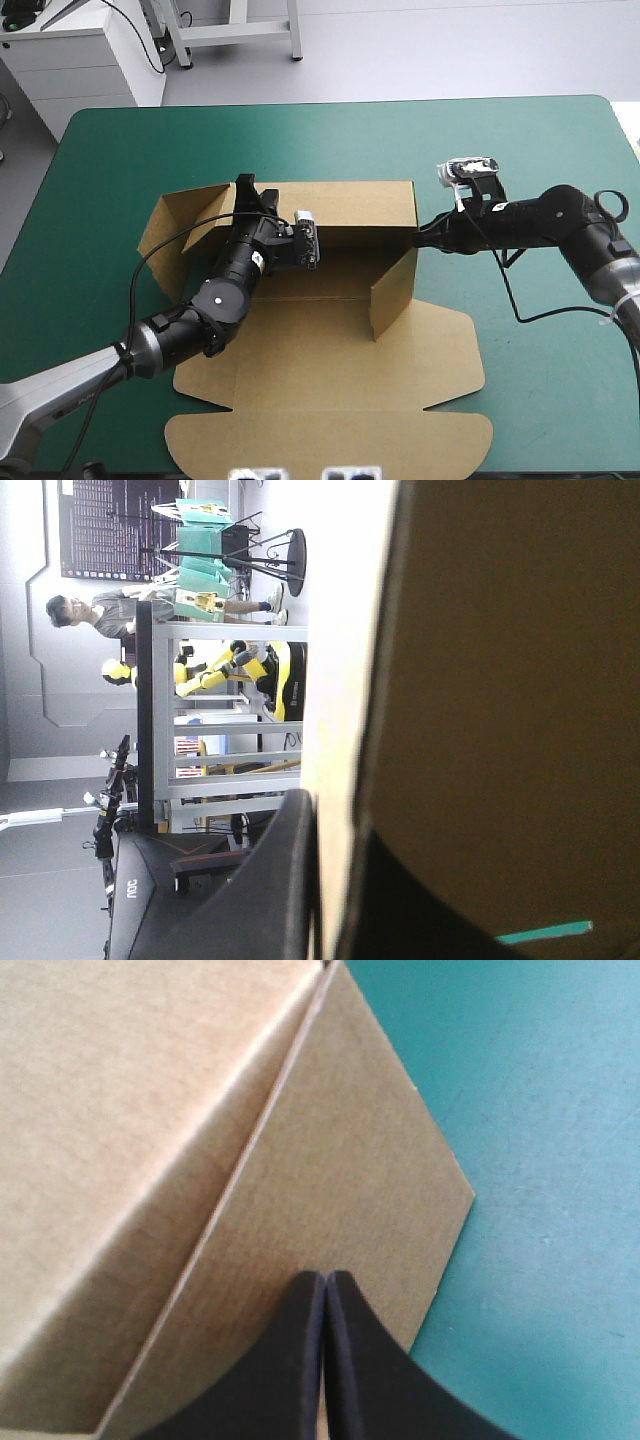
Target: Fold the box
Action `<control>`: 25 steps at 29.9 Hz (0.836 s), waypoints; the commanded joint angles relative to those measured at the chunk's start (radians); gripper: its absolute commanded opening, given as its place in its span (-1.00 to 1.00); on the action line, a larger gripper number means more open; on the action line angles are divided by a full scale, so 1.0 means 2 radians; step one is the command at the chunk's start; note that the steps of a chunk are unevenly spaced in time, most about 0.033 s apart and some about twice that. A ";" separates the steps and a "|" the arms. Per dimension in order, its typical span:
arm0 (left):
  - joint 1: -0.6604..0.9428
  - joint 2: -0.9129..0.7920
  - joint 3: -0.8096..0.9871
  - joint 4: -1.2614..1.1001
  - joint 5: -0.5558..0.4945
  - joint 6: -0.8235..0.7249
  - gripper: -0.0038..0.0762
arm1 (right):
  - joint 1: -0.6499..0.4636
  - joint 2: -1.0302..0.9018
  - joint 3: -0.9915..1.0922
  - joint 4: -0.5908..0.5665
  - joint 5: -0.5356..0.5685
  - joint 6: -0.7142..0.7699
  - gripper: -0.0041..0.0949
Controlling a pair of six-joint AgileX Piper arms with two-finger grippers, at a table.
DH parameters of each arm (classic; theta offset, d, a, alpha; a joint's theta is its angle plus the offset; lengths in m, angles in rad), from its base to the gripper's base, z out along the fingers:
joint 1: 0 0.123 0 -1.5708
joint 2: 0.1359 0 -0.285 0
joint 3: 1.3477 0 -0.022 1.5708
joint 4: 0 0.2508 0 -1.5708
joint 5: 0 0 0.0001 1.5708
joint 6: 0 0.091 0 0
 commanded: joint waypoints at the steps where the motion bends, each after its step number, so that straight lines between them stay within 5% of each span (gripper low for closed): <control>1: -0.001 -0.015 -0.011 0.005 0.022 -0.005 -0.90 | 0.021 -0.018 -0.005 0.035 -0.033 -0.009 -0.95; 11: -0.001 -0.015 -0.011 0.005 0.022 -0.005 -0.90 | 0.106 -0.018 -0.002 0.042 -0.083 -0.005 -0.95; 25: -0.001 -0.015 -0.011 0.005 0.023 -0.005 -0.90 | 0.113 -0.018 -0.002 0.041 -0.051 -0.009 -0.95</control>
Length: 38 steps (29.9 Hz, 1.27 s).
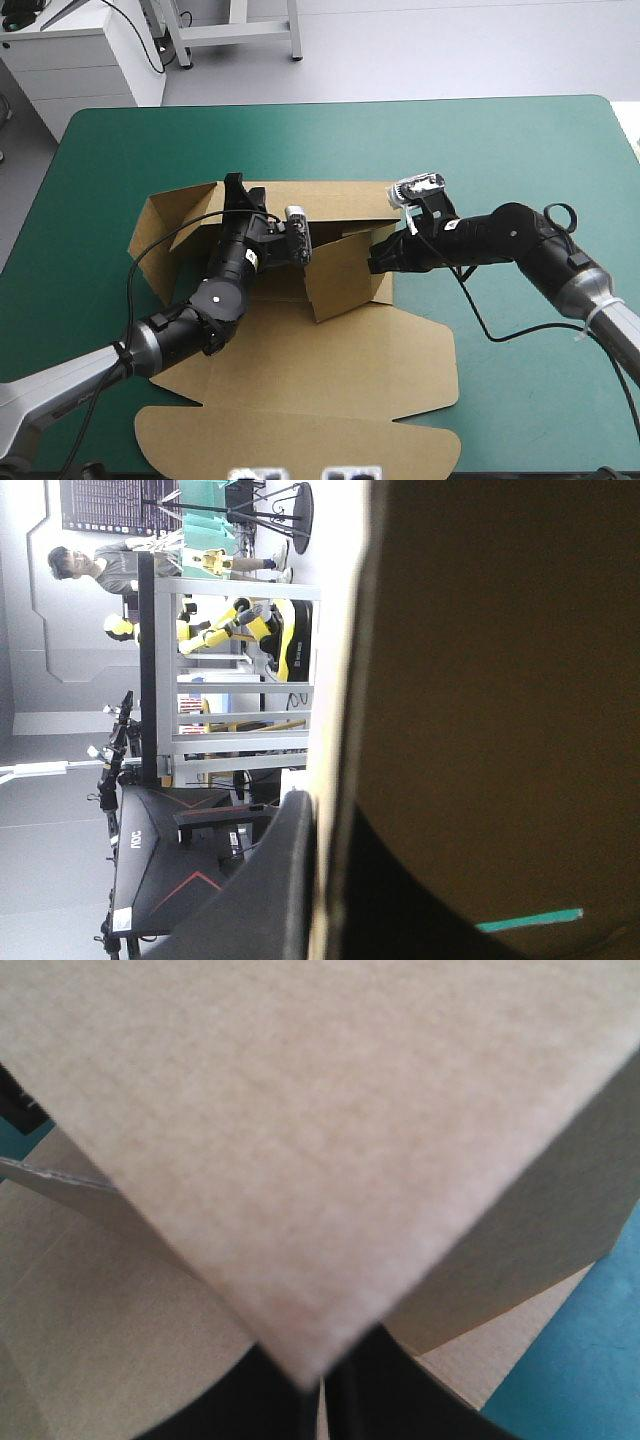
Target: Fold the box
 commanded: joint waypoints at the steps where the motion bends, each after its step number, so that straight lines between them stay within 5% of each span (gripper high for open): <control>1: -0.004 -0.015 -0.014 0.018 -0.005 -0.005 -0.90 | 0.002 -0.017 -0.014 0.024 -0.004 -0.006 -0.95; 12: -0.004 -0.015 -0.014 0.018 -0.004 -0.005 -0.90 | 0.002 -0.028 -0.014 0.063 0.054 -0.057 -0.95; 20: -0.004 -0.015 -0.014 0.025 -0.004 -0.005 -0.90 | 0.036 -0.042 -0.014 0.057 0.033 -0.049 -0.94; 28: -0.004 -0.015 -0.014 0.025 0.001 -0.005 -0.90 | 0.141 -0.032 -0.014 -0.182 -0.093 0.169 -0.94; 34: -0.004 -0.015 -0.014 0.025 0.001 -0.005 -0.90 | 0.177 -0.032 -0.014 -0.473 -0.080 0.434 -0.94; 38: -0.004 -0.015 -0.014 0.025 0.001 -0.005 -0.90 | 0.177 -0.032 -0.014 -0.555 -0.059 0.501 -0.94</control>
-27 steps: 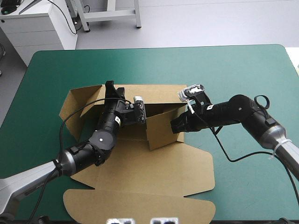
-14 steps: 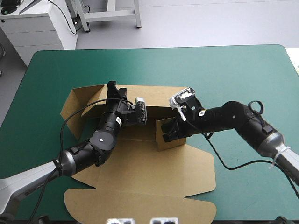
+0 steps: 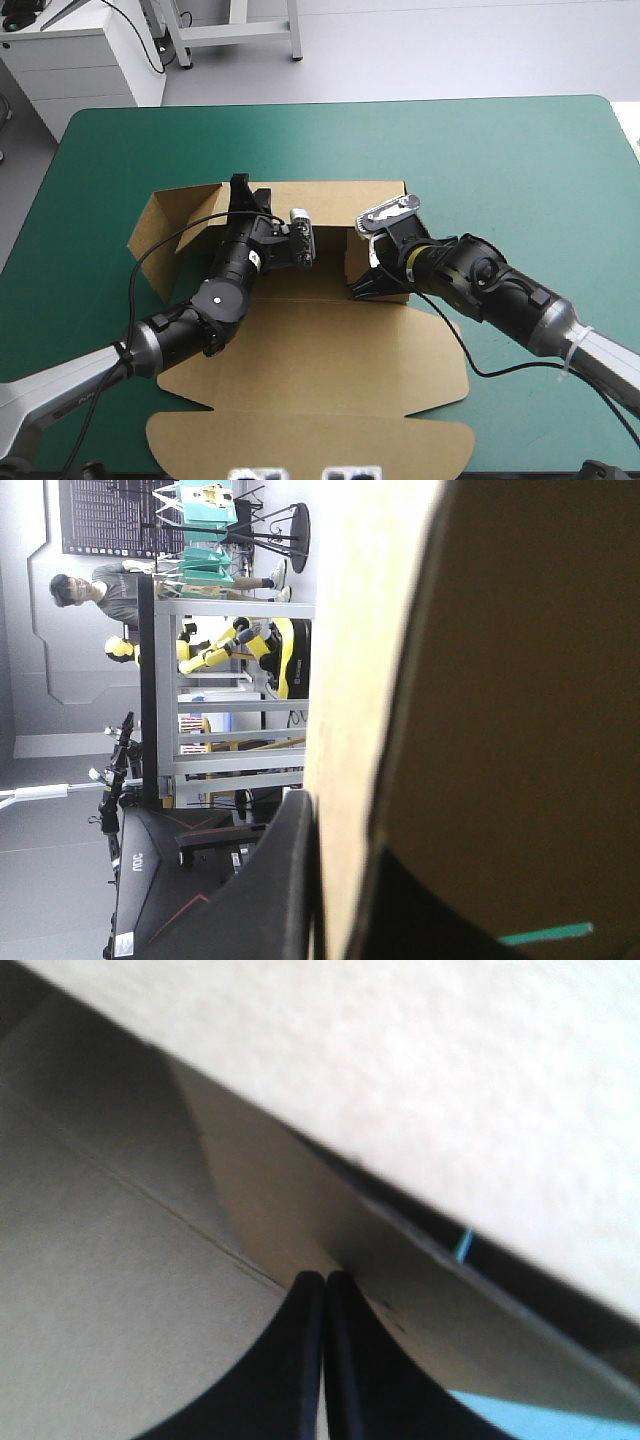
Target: Fold the box
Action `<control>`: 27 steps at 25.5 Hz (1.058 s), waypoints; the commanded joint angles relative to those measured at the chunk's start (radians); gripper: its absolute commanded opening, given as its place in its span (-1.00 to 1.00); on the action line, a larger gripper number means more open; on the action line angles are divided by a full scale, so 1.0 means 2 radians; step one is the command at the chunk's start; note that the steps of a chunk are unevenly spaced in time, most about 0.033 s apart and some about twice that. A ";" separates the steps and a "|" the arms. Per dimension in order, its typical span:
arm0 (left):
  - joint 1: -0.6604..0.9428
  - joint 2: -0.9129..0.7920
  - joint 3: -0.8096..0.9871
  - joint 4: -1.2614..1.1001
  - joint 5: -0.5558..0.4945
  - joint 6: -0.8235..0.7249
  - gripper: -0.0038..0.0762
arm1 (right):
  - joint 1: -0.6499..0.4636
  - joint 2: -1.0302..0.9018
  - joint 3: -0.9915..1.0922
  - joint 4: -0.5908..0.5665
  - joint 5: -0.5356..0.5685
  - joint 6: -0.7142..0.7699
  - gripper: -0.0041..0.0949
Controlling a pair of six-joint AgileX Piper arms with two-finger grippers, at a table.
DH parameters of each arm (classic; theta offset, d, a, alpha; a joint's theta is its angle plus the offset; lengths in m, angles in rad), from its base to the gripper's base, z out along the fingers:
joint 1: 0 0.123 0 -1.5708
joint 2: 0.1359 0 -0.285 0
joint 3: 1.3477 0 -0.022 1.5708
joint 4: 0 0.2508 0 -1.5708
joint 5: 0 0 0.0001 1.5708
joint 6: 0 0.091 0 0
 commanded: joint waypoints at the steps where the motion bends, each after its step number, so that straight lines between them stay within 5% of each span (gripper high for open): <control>1: -0.004 -0.015 -0.014 0.016 0.013 -0.007 -0.90 | 0.000 -0.014 -0.014 -0.090 -0.012 0.063 -0.94; 16: -0.004 -0.015 -0.014 0.016 0.027 -0.007 -0.90 | -0.024 -0.029 -0.014 -0.289 0.093 0.192 -0.96; 20: -0.004 -0.015 -0.014 0.016 0.027 -0.007 -0.90 | -0.090 -0.044 -0.014 -0.280 0.077 0.166 -0.96; 25: -0.004 -0.015 -0.014 0.016 0.026 -0.007 -0.90 | -0.222 -0.076 -0.014 -0.134 0.021 0.006 -0.96; 27: -0.004 -0.015 -0.014 0.016 0.026 -0.007 -0.90 | -0.235 -0.090 -0.014 -0.105 0.014 -0.023 -0.96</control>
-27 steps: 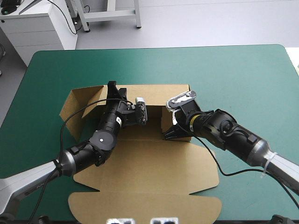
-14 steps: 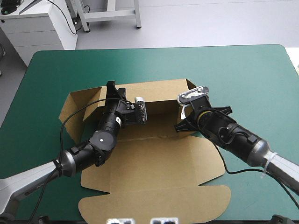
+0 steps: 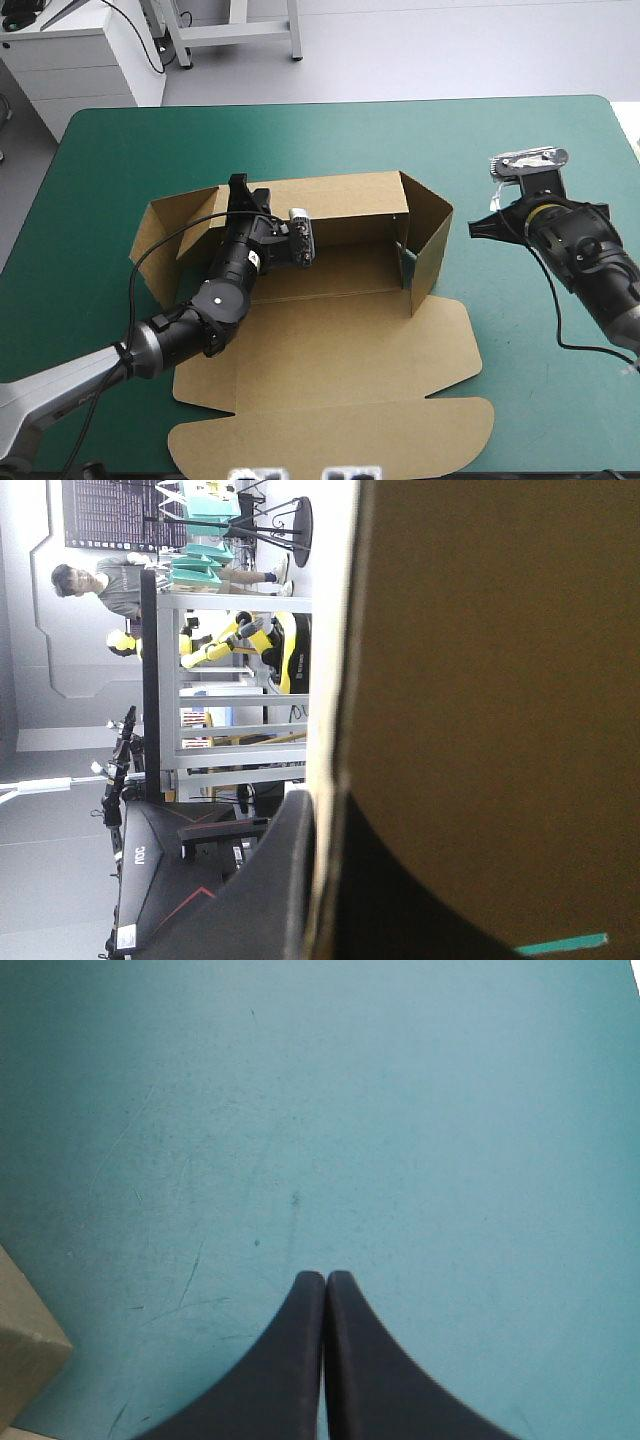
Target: Fold the box
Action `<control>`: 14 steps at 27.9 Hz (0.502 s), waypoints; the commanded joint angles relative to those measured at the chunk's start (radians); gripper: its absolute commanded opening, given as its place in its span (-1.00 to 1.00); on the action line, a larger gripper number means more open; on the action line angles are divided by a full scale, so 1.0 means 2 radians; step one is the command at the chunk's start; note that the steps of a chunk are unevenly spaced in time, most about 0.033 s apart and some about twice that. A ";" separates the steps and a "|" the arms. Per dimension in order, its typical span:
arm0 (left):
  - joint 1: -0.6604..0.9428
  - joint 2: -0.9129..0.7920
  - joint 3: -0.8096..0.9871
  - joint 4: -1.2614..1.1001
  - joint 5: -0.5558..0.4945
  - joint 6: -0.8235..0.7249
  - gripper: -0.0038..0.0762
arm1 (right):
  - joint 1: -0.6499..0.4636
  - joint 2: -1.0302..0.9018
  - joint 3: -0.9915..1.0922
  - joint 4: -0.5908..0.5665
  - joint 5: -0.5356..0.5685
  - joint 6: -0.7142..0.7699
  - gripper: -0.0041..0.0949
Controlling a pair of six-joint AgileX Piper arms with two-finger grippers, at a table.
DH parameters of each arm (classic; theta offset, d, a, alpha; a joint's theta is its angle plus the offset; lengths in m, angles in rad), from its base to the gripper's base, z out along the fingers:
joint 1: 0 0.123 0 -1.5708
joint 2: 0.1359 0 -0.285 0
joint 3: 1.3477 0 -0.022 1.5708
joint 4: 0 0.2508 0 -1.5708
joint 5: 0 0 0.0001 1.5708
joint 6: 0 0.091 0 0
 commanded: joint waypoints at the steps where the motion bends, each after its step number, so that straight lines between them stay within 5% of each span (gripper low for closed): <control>1: -0.002 -0.015 -0.014 0.017 0.018 -0.007 -0.90 | -0.016 -0.035 -0.014 0.029 -0.038 -0.052 -0.96; 7: -0.002 -0.015 -0.014 0.023 0.013 -0.008 -0.90 | -0.017 -0.057 -0.015 0.140 -0.097 -0.145 -0.96; 14: -0.002 -0.015 -0.014 0.022 0.013 -0.008 -0.90 | -0.058 -0.026 -0.015 0.322 -0.080 -0.309 -0.96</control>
